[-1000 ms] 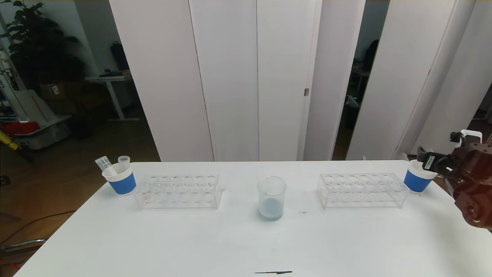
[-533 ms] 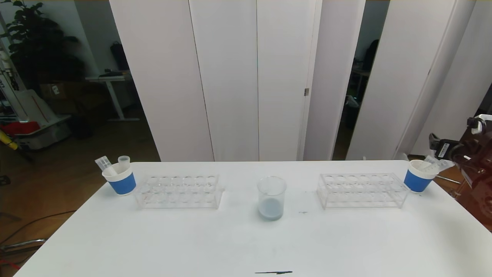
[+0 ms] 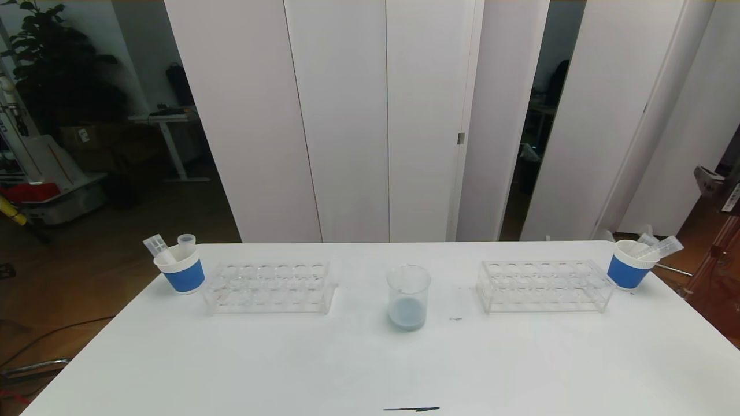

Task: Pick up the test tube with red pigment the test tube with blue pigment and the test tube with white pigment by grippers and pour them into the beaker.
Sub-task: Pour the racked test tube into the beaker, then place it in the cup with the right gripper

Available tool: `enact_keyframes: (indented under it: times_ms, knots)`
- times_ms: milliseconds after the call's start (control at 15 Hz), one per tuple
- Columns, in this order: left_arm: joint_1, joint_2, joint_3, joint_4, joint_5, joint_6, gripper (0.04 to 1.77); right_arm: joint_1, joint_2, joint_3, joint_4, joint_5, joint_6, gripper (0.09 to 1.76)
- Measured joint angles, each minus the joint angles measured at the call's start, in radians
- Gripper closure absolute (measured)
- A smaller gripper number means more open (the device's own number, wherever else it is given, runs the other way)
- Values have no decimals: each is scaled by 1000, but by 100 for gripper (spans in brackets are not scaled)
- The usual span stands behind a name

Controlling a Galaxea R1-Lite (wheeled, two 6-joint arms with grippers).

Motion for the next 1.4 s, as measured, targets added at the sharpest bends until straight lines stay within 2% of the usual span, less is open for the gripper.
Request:
enact_keyframes:
  times_ms: [133,333,733,1067,1267,1400]
  knots:
    - [0,0,0,0,0,0,6,-6,-129,26,78,12,1,10]
    - [0,0,0,0,0,0,6,17,-369,51,285,20,6,10]
    - [0,0,0,0,0,0,6,178,-912,188,664,9,-16,10]
    - [0,0,0,0,0,0,6,265,-1323,424,937,-4,-34,10]
    - [0,0,0,0,0,0,6,297,-1523,588,1044,-6,-50,10]
    - [0,0,0,0,0,0,6,307,-1594,655,1076,19,-51,10]
